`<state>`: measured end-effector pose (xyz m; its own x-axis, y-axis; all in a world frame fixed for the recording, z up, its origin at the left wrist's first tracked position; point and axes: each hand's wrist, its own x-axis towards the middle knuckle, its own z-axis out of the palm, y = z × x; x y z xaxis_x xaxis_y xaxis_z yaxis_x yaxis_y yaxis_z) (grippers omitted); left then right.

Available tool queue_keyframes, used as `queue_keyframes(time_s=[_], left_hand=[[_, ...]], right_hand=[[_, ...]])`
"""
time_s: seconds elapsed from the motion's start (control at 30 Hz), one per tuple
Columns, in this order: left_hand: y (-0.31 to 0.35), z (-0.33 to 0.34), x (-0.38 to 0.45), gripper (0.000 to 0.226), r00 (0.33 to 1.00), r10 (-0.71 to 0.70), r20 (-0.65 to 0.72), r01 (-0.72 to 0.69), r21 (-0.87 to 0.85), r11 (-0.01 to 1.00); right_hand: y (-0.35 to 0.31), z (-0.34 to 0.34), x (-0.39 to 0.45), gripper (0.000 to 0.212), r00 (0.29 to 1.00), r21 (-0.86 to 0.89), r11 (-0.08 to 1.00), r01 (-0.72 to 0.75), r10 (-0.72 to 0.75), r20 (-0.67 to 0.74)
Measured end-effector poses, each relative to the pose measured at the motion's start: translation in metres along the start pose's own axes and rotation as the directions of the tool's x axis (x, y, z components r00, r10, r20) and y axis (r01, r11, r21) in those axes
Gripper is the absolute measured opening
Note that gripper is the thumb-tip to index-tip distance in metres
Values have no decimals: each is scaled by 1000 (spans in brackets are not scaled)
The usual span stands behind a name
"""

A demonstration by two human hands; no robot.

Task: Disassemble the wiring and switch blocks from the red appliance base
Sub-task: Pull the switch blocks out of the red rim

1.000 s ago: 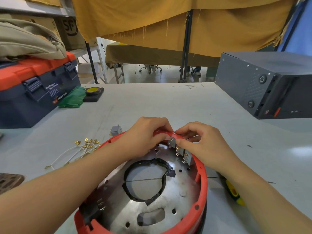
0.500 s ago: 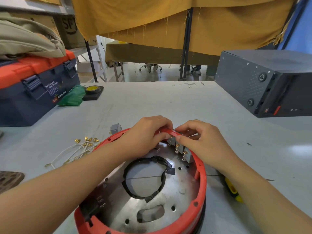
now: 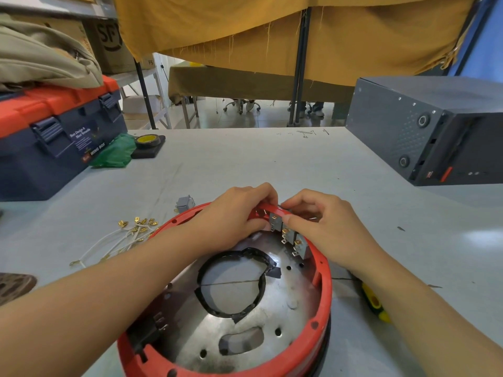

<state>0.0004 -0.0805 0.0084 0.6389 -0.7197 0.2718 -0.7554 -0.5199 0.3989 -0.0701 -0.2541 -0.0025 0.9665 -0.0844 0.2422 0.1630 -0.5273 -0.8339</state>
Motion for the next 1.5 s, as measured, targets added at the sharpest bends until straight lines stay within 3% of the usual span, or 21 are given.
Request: queue_keyframes(time_s=[0.93,1.33,1.5], left_hand=[[2,1,2,22,998,-43,-41,40,-52,998],[6,-1,-2,30,999,-35,17,36,-69,997],[9,5,-1,34,999,-34,-19,34,4,999]], right_hand=[[2,-1,1,5,998,-42,997,58,-57,16],[2,-1,0,7,996,-41,996,84,-83,27],[1,0,0,8,997,-27,997,69,-69,20]])
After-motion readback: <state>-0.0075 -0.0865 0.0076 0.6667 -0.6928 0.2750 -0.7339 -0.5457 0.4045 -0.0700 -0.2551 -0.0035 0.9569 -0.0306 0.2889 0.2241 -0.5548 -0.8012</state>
